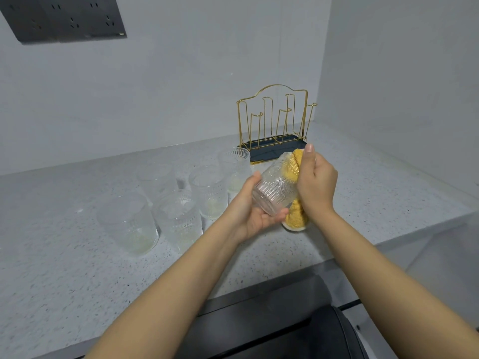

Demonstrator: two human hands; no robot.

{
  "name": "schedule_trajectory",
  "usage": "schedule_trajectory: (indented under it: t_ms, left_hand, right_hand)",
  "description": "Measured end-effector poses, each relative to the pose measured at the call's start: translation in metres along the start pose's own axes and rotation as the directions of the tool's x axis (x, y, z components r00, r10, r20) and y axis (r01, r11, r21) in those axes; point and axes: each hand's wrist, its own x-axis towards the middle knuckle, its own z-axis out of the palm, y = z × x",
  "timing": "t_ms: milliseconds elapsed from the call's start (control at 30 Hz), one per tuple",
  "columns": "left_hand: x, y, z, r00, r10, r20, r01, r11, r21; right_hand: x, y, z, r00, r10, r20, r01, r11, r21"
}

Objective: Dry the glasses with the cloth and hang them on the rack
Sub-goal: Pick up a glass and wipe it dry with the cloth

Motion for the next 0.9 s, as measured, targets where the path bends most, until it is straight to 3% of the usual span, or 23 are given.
schedule_trajectory:
  t_ms: [33,100,167,233,300,333,400,467,533,600,667,733,800,867,900]
  left_hand:
    - [0.000,0.001,0.000,0.999,-0.040,0.024,0.039,0.999,0.014]
    - [0.000,-0.001,0.001,1.000,0.018,0.025,-0.021,0.992,0.123]
    - [0.002,-0.008,0.001,0.975,0.223,0.019,-0.218,0.927,0.306]
    - [0.004,-0.014,0.000,0.878,0.478,0.035,-0.426,0.745,0.513]
    - [0.007,-0.014,-0.001,0.810,0.586,0.012,-0.501,0.682,0.534]
    - [0.008,-0.011,-0.001,0.834,0.551,-0.012,-0.481,0.739,0.472]
    - [0.006,-0.002,0.001,0.958,0.285,-0.040,-0.272,0.943,0.192]
    - [0.003,0.002,0.000,0.999,0.025,0.026,-0.025,1.000,-0.017]
    - [0.003,0.002,0.000,0.999,0.020,0.050,-0.022,0.999,0.042]
    - [0.006,-0.003,0.001,0.984,0.177,0.007,-0.175,0.967,0.184]
    - [0.006,-0.010,0.000,0.918,0.395,-0.013,-0.347,0.820,0.456]
    - [0.007,-0.013,-0.001,0.834,0.551,0.011,-0.463,0.691,0.555]
    - [0.007,-0.008,-0.001,0.867,0.498,0.003,-0.446,0.775,0.448]
    - [0.005,0.002,0.003,0.977,0.215,-0.008,-0.210,0.963,0.168]
    - [0.003,0.005,0.004,0.998,0.062,0.023,-0.063,0.996,0.057]
  right_hand:
    - [0.000,0.000,0.000,1.000,-0.008,-0.003,0.008,1.000,0.007]
    - [0.002,-0.002,0.000,0.999,0.010,-0.036,-0.010,1.000,0.003]
    - [0.007,-0.006,0.000,0.998,0.042,-0.054,-0.045,0.998,-0.052]
    - [0.010,-0.008,0.002,0.997,0.064,-0.044,-0.069,0.991,-0.111]
    - [0.010,-0.009,0.003,0.997,0.073,-0.029,-0.076,0.989,-0.123]
    - [0.009,-0.008,0.003,0.998,0.061,-0.025,-0.063,0.992,-0.108]
    - [0.006,-0.008,0.002,1.000,0.006,-0.017,-0.007,0.998,-0.066]
    - [0.004,-0.008,0.001,0.999,-0.044,-0.007,0.044,0.998,-0.055]
    - [0.005,-0.009,0.000,0.999,-0.043,-0.024,0.042,0.998,-0.048]
    - [0.008,-0.010,0.000,0.999,-0.014,-0.042,0.010,0.996,-0.085]
    - [0.011,-0.012,0.001,1.000,0.004,-0.029,-0.009,0.986,-0.168]
    - [0.011,-0.013,0.002,1.000,0.012,-0.021,-0.016,0.981,-0.196]
    - [0.010,-0.012,0.000,1.000,0.001,-0.013,-0.003,0.988,-0.156]
    - [0.009,-0.010,-0.002,0.999,-0.034,-0.001,0.034,0.995,-0.095]
    - [0.009,-0.010,-0.002,0.999,-0.052,0.001,0.052,0.995,-0.086]
